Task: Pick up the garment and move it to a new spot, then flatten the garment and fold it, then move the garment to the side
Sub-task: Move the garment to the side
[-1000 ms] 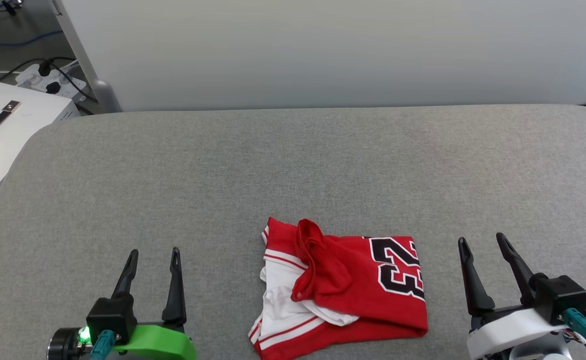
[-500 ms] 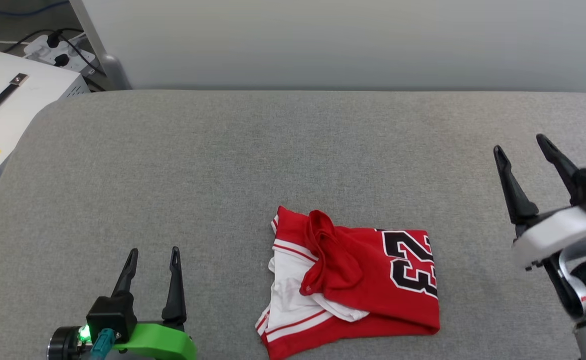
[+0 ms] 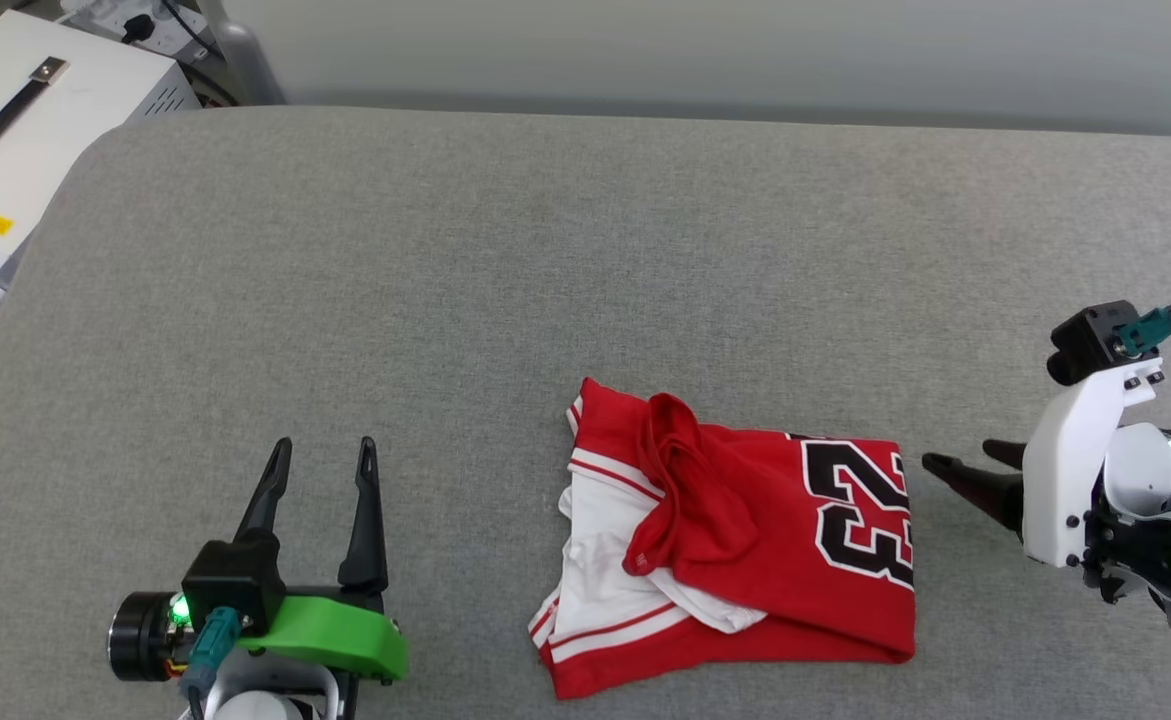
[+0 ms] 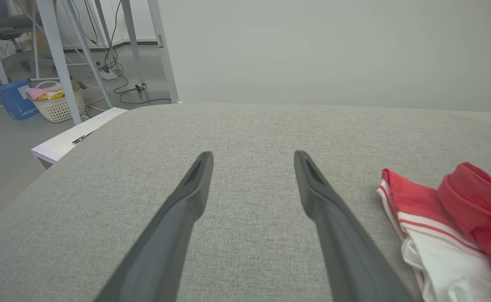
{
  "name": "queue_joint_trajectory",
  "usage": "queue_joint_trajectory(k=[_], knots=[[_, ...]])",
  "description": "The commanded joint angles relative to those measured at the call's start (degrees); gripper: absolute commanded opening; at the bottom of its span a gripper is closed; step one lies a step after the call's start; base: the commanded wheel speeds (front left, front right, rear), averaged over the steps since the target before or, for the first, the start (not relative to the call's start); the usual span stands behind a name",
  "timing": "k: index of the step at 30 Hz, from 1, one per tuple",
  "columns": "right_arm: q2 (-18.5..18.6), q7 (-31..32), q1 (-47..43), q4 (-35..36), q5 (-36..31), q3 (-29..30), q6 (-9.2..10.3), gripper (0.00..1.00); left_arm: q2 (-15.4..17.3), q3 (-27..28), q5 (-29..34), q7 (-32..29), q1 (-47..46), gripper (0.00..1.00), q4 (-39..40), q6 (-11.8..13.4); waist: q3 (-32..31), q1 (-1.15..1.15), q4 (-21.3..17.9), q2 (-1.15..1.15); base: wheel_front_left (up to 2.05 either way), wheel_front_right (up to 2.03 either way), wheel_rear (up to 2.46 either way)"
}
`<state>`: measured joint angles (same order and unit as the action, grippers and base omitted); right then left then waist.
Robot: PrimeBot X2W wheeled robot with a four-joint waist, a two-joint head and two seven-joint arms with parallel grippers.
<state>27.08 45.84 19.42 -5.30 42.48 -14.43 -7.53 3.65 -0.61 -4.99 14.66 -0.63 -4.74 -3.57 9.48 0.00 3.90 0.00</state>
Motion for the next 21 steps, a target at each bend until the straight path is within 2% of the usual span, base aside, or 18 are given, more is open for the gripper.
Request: queue_joint_trajectory(k=[1,6,13,18,19,20,21], knots=[[-0.06,2.18,-0.24,-0.33,1.84,-0.17,0.04,1.0,-0.32,-0.32,0.35,0.34,-1.41,1.0,0.02,-0.34,1.55,0.0,1.32,0.0,0.0,0.0,0.0],[-1.79,5.08,-1.62,-2.07,4.27,-0.56,0.04,1.0,-0.42,-1.08,0.25,0.34,-3.0,1.0,-0.33,-0.67,3.63,0.0,2.97,0.0,0.0,0.0,0.0],[-5.58,3.18,-3.47,-7.5,4.06,-3.01,0.04,1.0,-0.51,-1.46,0.14,0.34,-4.42,1.0,-1.35,-1.06,5.12,0.0,4.7,0.0,0.0,0.0,0.0],[-6.64,-0.46,-5.03,-9.5,4.15,-6.15,0.04,1.0,-0.57,-1.39,0.16,0.34,-4.71,1.0,-1.93,-1.09,5.08,0.0,5.15,0.0,0.0,0.0,0.0],[-6.49,-1.53,-5.07,-9.32,4.07,-6.68,0.04,0.4,-0.58,-1.3,0.16,0.34,-4.67,1.0,-2.01,-1.06,4.94,0.0,5.07,0.0,0.0,0.0,0.0],[-6.42,-2.63,-5.12,-9.18,4.32,-7.14,0.04,0.0,-0.58,-1.16,0.17,0.34,-4.54,1.0,-2.13,-1.0,4.64,0.0,4.89,0.0,0.0,0.0,0.0],[-6.28,-3.2,-5.06,-8.96,4.67,-7.58,0.04,0.0,-0.59,-1.02,0.19,0.34,-4.39,1.0,-2.21,-0.94,4.35,0.0,4.67,0.0,0.0,0.0,0.0]])
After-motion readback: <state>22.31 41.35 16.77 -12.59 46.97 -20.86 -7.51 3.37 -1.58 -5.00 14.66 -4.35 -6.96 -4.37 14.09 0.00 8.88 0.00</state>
